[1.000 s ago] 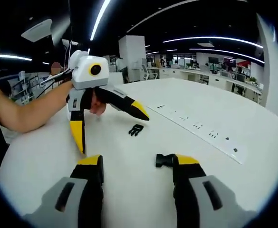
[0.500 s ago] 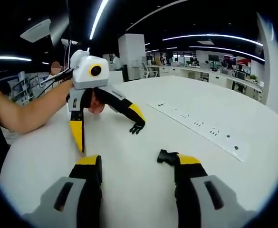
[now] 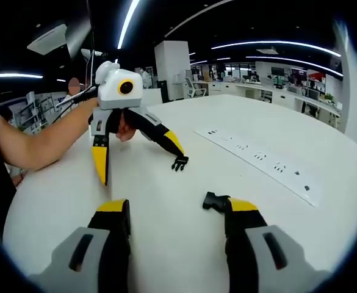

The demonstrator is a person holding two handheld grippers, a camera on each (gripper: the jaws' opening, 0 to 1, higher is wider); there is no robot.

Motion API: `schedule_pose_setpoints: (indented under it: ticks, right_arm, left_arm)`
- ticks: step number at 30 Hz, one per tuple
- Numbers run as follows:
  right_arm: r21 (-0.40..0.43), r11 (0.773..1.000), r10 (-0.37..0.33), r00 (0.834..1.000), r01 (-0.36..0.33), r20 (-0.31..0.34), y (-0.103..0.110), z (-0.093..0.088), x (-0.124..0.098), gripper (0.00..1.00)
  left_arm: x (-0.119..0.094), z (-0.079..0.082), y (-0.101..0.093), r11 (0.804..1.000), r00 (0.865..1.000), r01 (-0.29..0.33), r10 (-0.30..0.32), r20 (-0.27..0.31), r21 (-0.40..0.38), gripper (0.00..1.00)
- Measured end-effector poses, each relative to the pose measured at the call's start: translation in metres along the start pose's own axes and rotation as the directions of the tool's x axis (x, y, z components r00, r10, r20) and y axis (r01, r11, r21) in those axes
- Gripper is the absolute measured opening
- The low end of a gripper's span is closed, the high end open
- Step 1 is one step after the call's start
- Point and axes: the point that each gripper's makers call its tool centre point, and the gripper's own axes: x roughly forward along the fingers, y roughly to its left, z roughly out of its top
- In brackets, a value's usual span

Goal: Snap the two parts of the plastic buckle together until the buckle closes and remains connected.

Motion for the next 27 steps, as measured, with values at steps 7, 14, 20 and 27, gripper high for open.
schedule_pose_setpoints:
  ticks: [7,14,20,27]
  right_arm:
    - [0.004,1.0,-0.018,1.0,0.018,0.016,-0.004,0.005,-0.005,0.63]
    - [0.001,1.0,-0.004,1.0,0.004,-0.022,-0.002,-0.004,-0.001,0.65]
    - [-0.003,1.0,0.016,1.0,-0.016,-0.023,0.003,-0.003,-0.002,0.63]
    - [-0.064,0.998,0.016,1.0,-0.018,-0.02,0.002,0.001,-0.005,0.56]
  left_arm:
    - [0.004,0.001,0.001,1.0,1.0,-0.002,0.002,0.007,0.011,0.79]
    - [0.004,-0.001,-0.007,1.0,1.0,0.025,-0.025,-0.005,0.018,0.78]
    - [0.0,-0.001,-0.013,0.998,0.998,0.056,-0.056,-0.001,0.014,0.74]
    - [-0.006,0.007,0.009,0.984,0.998,-0.061,0.059,0.02,0.166,0.73]
